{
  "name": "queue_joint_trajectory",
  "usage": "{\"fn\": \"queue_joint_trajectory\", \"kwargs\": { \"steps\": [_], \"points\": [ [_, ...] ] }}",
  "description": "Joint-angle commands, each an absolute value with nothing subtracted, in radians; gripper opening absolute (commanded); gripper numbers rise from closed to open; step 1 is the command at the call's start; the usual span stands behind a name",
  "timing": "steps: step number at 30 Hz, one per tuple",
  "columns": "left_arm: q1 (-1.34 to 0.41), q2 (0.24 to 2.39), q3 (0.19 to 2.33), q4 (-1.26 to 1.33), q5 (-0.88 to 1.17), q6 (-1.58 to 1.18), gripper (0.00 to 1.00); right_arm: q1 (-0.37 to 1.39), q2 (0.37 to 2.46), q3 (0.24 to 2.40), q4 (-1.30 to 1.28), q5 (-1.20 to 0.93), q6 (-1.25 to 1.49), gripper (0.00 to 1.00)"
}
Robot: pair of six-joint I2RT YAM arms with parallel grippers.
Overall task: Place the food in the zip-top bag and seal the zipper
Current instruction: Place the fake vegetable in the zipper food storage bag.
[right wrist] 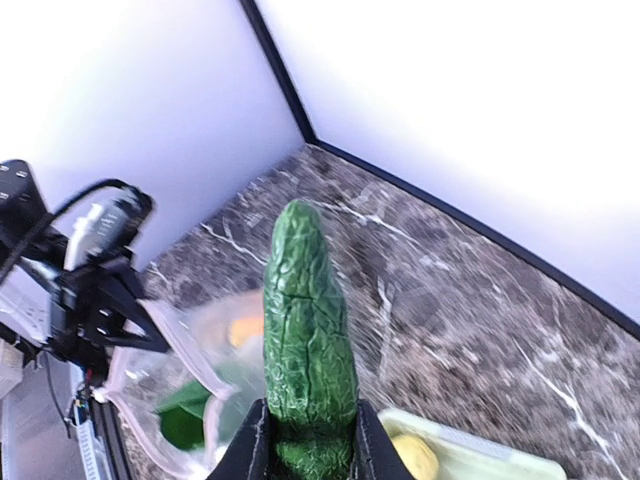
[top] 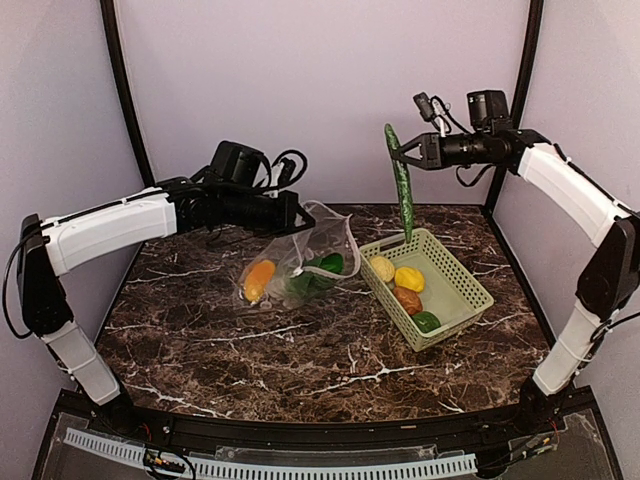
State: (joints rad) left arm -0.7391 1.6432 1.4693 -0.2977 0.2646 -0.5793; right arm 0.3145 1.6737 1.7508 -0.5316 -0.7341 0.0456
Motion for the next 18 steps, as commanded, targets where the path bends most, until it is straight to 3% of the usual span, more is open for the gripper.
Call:
{"fn": "queue_joint_trajectory", "kwargs": {
  "steps": [1, 18],
  "points": [
    [-0.746, 1.648, 1.496, -0.155, 0.273, -0.703, 0.01, 0.367, 1.652, 1.775, -0.296, -0.796, 0.199, 0.00],
    [-0.759, 1.671, 1.513, 0.088, 0.313, -0.998, 0.01, 0.539, 1.758, 1.896, -0.141, -0.681, 0.182, 0.00]
  ]
}}
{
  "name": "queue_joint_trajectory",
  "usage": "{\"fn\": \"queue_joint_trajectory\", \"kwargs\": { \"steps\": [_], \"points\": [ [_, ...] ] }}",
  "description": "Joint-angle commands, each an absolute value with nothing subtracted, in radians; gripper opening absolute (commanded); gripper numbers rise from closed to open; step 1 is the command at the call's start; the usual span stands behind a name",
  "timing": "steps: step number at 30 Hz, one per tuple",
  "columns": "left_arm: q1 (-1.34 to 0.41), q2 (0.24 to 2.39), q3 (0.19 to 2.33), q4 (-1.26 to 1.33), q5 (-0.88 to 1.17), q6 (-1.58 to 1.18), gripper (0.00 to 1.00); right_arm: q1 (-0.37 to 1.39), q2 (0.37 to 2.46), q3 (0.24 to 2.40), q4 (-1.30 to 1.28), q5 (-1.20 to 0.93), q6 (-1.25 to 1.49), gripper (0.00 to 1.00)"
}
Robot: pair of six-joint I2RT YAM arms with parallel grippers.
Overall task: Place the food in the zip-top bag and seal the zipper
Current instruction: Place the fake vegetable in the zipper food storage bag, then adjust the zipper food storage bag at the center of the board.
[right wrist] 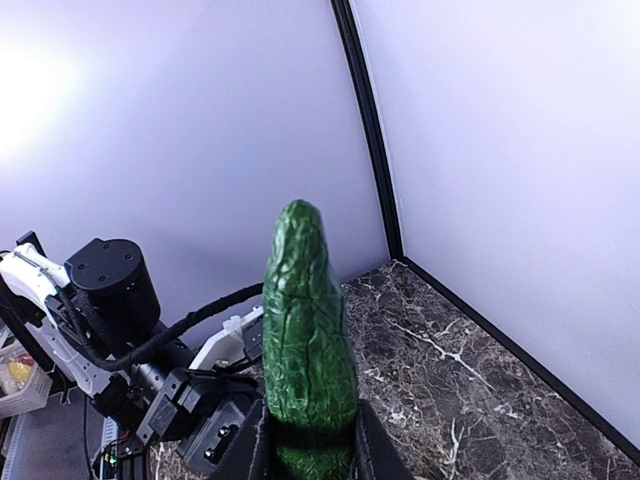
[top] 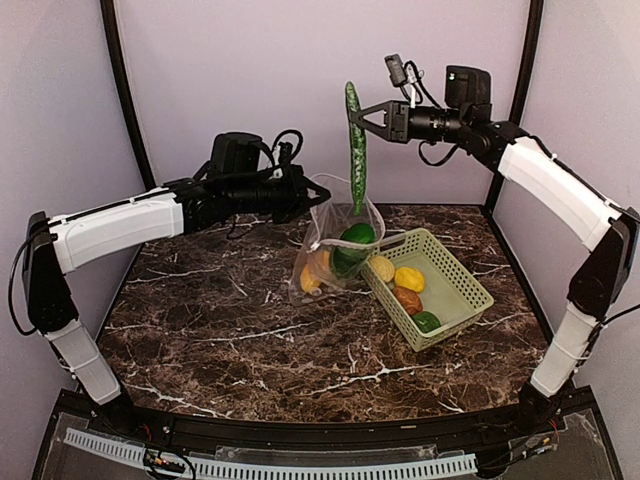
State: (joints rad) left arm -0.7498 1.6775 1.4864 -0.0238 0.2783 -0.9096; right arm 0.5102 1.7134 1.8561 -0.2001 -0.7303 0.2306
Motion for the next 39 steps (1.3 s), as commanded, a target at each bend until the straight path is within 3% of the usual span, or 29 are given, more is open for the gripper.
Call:
{"fn": "queue_joint_trajectory", "kwargs": {
  "steps": [1, 12, 15, 23, 27, 34, 39],
  "points": [
    [-0.761, 1.671, 1.514, 0.092, 0.315, -1.008, 0.01, 0.547, 1.768, 1.901, -0.137, -0.673, 0.170, 0.00],
    [-0.762, 1.670, 1.449, 0.257, 0.361, -1.166, 0.01, 0.639, 1.803, 1.891, -0.154, -0.625, -0.075, 0.00],
    [-0.761, 1.667, 1.444, 0.261, 0.352, -1.165, 0.01, 0.640, 1.792, 1.875, -0.167, -0.639, -0.078, 0.20],
    [-0.751, 1.662, 1.422, 0.254, 0.327, -1.143, 0.01, 0.638, 1.742, 1.838, -0.222, -0.645, -0.063, 0.57],
    [-0.745, 1.655, 1.401, 0.256, 0.323, -1.138, 0.01, 0.621, 1.723, 1.841, -0.239, -0.666, -0.022, 0.67],
    [-0.725, 1.635, 1.361, 0.208, 0.305, -1.078, 0.01, 0.571, 1.686, 1.909, -0.344, -0.759, -0.030, 0.69],
    [-0.696, 1.599, 1.407, 0.045, 0.285, -0.890, 0.01, 0.487, 1.614, 1.847, -0.439, -0.805, -0.086, 0.70]
  ]
}}
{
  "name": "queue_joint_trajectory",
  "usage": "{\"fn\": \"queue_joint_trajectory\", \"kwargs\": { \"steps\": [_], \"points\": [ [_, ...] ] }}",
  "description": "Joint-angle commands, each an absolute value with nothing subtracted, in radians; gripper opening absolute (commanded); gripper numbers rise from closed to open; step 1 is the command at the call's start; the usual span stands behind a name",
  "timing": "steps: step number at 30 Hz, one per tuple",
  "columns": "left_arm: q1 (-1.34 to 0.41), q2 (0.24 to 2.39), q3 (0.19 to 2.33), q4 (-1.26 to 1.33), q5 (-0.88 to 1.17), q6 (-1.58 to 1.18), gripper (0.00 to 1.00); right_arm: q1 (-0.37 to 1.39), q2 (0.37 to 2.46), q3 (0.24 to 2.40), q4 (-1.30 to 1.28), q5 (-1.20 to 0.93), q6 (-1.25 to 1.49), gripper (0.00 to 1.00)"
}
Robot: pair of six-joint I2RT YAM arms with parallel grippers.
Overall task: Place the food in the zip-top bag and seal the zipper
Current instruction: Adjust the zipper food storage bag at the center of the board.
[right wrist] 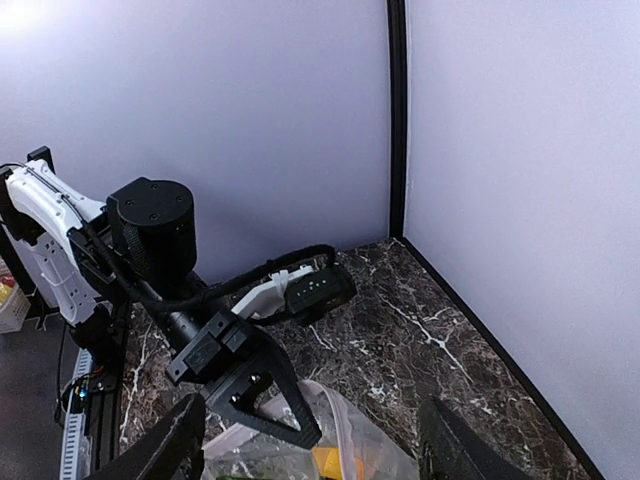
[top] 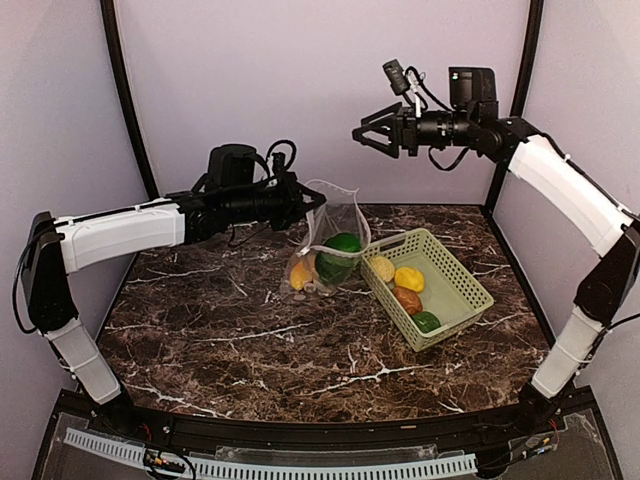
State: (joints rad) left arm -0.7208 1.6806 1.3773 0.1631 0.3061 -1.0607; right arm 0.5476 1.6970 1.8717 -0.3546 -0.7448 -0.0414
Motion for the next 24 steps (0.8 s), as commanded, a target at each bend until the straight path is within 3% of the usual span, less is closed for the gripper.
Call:
{"fn": "queue_joint_trajectory", "kwargs": {
  "steps": [1, 6, 8, 9, 12, 15, 20, 24],
  "points": [
    [-0.687, 1.594, 1.445, -0.042, 0.279, -0.854, 0.01, 0.464, 1.598, 1.820, -0.451, -0.821, -0.093, 0.70],
    [-0.671, 1.587, 1.694, -0.463, 0.168, -0.489, 0.01, 0.351, 1.530, 1.677, -0.463, -0.867, -0.082, 0.71],
    [-0.669, 1.606, 1.809, -0.651, 0.098, -0.364, 0.01, 0.319, 1.505, 1.631, -0.470, -0.794, -0.071, 0.97],
    [-0.669, 1.625, 1.851, -0.776, 0.054, -0.324, 0.01, 0.303, 1.491, 1.610, -0.472, -0.736, -0.077, 0.98],
    [-0.668, 1.653, 1.978, -0.999, -0.055, -0.188, 0.01, 0.239, 1.447, 1.547, -0.472, -0.607, -0.074, 0.99],
    [-0.668, 1.666, 1.960, -1.069, -0.094, -0.155, 0.01, 0.182, 1.437, 1.522, -0.508, -0.647, -0.108, 0.99],
    [-0.689, 1.664, 1.787, -0.924, 0.119, -0.215, 0.01, 0.173, 1.427, 1.474, -0.584, -0.653, -0.215, 0.99],
    [-0.711, 1.694, 1.798, -0.889, 0.186, -0.225, 0.01, 0.173, 1.469, 1.504, -0.701, -0.566, -0.245, 0.87]
  ]
}}
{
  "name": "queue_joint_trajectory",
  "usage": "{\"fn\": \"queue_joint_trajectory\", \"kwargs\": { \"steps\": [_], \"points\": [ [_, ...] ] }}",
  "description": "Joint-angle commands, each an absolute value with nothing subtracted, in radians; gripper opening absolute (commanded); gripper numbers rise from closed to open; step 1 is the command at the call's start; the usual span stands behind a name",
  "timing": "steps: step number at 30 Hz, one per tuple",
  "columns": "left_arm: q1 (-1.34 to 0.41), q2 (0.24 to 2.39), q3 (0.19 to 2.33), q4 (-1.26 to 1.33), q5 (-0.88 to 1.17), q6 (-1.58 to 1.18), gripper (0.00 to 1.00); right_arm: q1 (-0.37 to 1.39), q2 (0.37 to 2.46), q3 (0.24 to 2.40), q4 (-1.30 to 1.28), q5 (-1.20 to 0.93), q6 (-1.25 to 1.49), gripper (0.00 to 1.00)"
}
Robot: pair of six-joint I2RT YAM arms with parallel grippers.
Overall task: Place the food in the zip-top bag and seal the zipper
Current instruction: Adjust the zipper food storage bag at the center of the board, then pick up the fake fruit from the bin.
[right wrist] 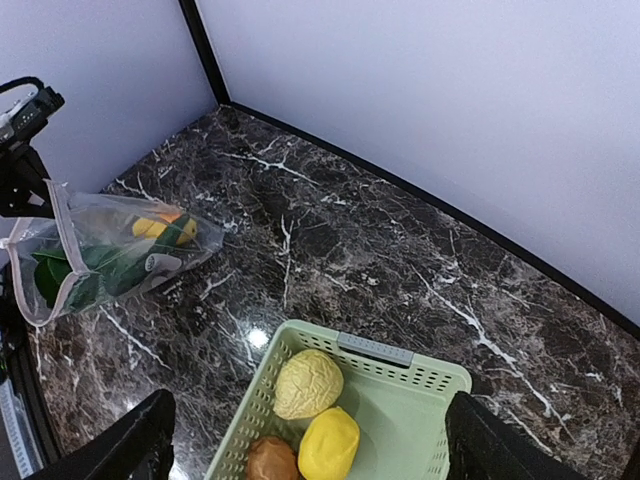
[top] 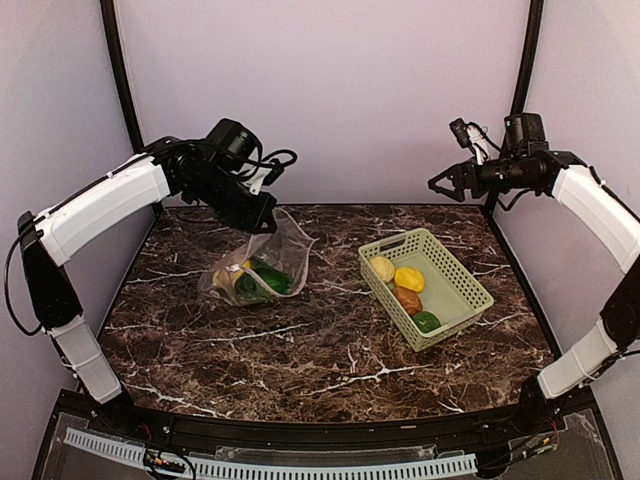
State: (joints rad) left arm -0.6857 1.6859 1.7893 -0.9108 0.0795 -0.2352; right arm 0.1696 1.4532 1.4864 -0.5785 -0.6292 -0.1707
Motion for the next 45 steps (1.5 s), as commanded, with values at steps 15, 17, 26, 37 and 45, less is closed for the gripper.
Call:
{"fn": "queue_joint_trajectory", "kwargs": {
  "steps": [15, 17, 26, 37, 45],
  "points": [
    [-0.712, 1.702, 1.747, -0.878, 0.156, -0.184, 0.01, 0.175, 1.524, 1.342, -0.844, -0.574, -0.421, 0.69],
    [-0.712, 1.697, 1.743, -0.864, 0.165, -0.192, 0.01, 0.175, 1.533, 1.315, -0.836, -0.551, -0.434, 0.67],
    [-0.711, 1.654, 1.704, -0.773, 0.176, -0.191, 0.01, 0.181, 1.581, 1.277, -0.795, -0.522, -0.435, 0.67],
    [-0.711, 1.556, 1.556, -0.660, 0.146, -0.144, 0.01, 0.247, 1.739, 1.325, -0.776, -0.504, -0.373, 0.68],
    [-0.710, 1.550, 1.540, -0.560, 0.098, -0.072, 0.01, 0.293, 1.870, 1.458, -0.850, -0.480, -0.318, 0.71]
  ]
}}
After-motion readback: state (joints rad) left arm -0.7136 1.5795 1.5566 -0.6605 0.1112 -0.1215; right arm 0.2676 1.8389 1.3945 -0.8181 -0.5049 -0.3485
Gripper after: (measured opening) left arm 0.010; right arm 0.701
